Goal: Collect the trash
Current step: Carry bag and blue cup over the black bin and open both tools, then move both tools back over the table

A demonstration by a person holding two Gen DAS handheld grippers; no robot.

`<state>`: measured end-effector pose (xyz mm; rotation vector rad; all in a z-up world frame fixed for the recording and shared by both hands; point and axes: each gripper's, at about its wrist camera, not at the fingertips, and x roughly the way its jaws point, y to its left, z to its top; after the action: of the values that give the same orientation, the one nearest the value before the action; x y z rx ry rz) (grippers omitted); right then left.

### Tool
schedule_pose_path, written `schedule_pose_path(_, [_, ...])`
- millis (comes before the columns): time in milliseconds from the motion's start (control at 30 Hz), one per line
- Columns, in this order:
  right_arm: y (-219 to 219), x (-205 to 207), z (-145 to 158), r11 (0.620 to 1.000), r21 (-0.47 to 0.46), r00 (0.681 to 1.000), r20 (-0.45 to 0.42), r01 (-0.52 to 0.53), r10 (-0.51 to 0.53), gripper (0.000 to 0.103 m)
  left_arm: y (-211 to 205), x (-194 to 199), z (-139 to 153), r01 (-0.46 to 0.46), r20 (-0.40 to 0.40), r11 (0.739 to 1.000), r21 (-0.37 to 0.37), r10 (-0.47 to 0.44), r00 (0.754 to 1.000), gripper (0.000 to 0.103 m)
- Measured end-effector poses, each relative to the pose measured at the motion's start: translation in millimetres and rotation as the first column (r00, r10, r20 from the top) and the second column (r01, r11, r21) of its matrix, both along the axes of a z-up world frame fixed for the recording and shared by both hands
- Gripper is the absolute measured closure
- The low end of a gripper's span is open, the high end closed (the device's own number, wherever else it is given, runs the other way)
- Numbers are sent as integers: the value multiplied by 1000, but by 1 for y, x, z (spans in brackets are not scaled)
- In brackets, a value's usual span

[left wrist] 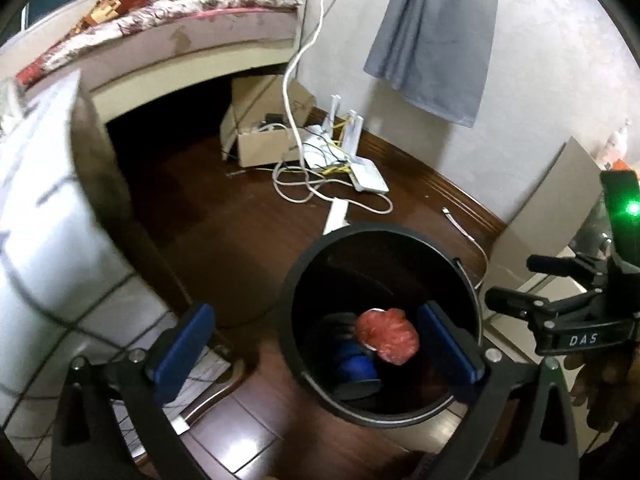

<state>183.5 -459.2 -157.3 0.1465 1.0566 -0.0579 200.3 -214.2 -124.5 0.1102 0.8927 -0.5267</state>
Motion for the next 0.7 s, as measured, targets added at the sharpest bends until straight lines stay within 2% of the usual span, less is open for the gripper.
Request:
schedule_pose_path(367, [32,-10,44,998,-36,995,85,-58,61,1,31,-20,32,-67,66,998,8,66,996,1])
schedule_pose_path(700, [60,-20,78,993,-60,982,151,-103,111,1,64,-35,60,-130,137,992,0,129,982,1])
